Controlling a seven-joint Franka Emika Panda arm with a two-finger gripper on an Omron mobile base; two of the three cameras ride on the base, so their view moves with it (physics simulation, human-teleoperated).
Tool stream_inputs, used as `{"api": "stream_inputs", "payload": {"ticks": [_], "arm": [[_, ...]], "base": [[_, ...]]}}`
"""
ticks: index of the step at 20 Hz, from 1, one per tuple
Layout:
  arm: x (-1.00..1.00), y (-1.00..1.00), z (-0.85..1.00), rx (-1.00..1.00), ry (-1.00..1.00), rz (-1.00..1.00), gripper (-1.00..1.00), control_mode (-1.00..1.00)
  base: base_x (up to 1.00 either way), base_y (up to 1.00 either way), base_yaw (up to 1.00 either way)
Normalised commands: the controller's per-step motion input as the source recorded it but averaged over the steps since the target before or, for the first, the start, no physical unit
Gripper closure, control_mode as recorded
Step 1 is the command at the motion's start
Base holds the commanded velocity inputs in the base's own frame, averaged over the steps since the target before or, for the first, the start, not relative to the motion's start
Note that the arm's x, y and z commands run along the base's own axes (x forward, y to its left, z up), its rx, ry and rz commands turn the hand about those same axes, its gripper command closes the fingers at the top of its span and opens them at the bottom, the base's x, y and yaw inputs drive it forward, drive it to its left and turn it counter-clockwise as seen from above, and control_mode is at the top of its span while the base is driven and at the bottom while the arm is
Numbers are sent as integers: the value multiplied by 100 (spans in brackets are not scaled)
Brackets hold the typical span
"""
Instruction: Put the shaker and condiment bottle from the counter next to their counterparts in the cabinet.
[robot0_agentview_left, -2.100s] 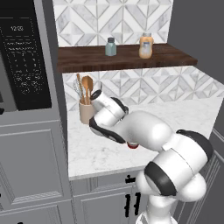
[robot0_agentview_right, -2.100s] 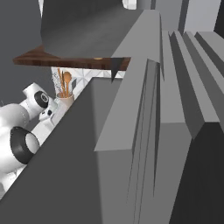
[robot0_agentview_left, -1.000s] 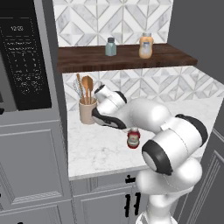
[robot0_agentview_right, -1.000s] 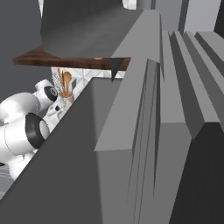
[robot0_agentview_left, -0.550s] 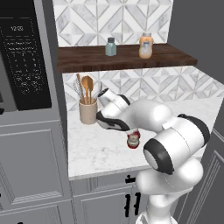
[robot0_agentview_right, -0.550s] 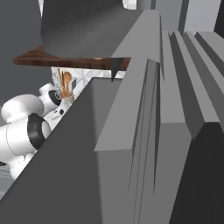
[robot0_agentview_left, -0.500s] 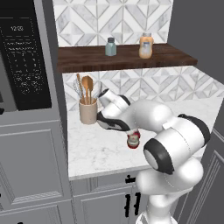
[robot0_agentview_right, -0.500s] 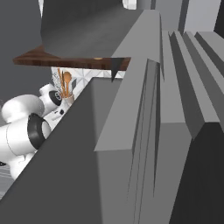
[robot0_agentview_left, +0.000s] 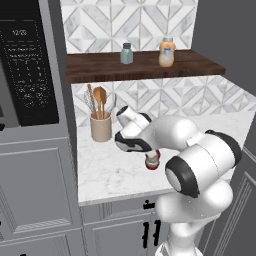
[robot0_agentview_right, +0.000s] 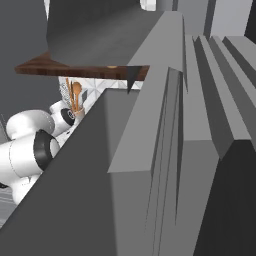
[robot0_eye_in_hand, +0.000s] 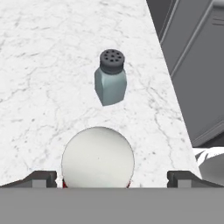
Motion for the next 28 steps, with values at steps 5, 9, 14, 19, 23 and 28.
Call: {"api": "stream_inputs", "payload": {"ticks": [5, 9, 14, 19, 23, 28], "arm": [[0, -14, -21, 0, 0, 0, -100, -100], [1, -3, -24, 0, 0, 0, 100, -100], [0, 0, -23, 0, 0, 0, 100, -100], [0, -1, 5, 0, 0, 0, 100, -100], [0, 0, 67, 0, 0, 0, 100, -100], [0, 0, 74, 0, 5, 1, 100, -100]], "base": [[0, 0, 0], [0, 0, 0], [0, 0, 0], [0, 0, 0], [0, 0, 0], [0, 0, 0]]}}
